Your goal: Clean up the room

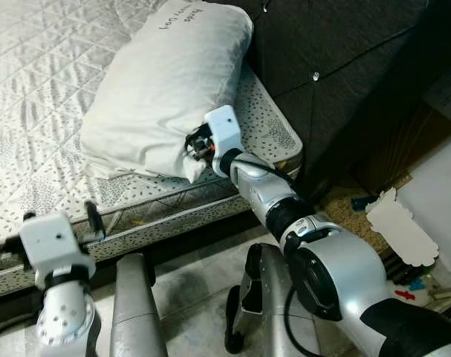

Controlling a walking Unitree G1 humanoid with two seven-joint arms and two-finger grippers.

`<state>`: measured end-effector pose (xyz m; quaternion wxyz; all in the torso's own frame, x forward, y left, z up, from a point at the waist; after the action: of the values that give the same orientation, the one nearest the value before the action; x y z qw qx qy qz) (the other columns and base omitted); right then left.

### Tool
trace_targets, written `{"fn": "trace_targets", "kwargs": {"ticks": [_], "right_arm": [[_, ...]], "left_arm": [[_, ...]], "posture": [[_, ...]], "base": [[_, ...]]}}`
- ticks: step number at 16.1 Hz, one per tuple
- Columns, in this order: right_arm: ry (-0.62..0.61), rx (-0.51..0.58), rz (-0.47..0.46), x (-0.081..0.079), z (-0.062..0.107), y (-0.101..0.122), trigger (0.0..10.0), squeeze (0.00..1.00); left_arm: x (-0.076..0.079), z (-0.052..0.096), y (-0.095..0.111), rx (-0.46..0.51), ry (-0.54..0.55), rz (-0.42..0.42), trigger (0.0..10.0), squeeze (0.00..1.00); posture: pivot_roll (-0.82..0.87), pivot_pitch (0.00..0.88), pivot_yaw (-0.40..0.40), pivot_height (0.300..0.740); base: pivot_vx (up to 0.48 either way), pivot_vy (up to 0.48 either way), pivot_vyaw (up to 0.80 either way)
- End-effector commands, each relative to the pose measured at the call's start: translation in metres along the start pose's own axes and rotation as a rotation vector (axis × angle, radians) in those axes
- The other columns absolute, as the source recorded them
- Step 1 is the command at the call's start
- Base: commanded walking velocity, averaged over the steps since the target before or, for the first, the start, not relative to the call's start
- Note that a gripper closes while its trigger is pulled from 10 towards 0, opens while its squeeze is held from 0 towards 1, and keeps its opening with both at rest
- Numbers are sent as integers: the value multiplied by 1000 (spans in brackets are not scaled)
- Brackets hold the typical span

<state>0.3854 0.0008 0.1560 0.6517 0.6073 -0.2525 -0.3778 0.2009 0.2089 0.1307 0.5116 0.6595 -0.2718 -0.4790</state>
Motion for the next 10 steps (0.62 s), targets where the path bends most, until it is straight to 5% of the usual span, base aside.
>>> {"fn": "trace_targets", "kwargs": {"ticks": [1,10], "right_arm": [[8,54,95,3,-1,22,0,0],[-395,126,432,115,48,110,0,0]], "left_arm": [[1,0,-6,-20,10,-5,10000,0],[6,-13,-7,8,44,24,10000,0]], "posture": [[183,110,-93,557],[129,61,-138,557]], "base": [[0,0,0],[0,0,0]]}}
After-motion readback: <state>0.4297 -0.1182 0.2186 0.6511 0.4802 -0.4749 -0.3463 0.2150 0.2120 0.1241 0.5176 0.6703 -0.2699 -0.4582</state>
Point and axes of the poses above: a point about 5 cm out from each wrist's last joint towards the gripper, its own z axis pointing back from the gripper into the wrist, its own y axis along the axis of the wrist's last joint, x = y × z, the point moved 1 cm from there along -z, pointing out of the wrist towards the gripper, and after that the axes turned 14 degrees about -z, right-handed, at the moved point
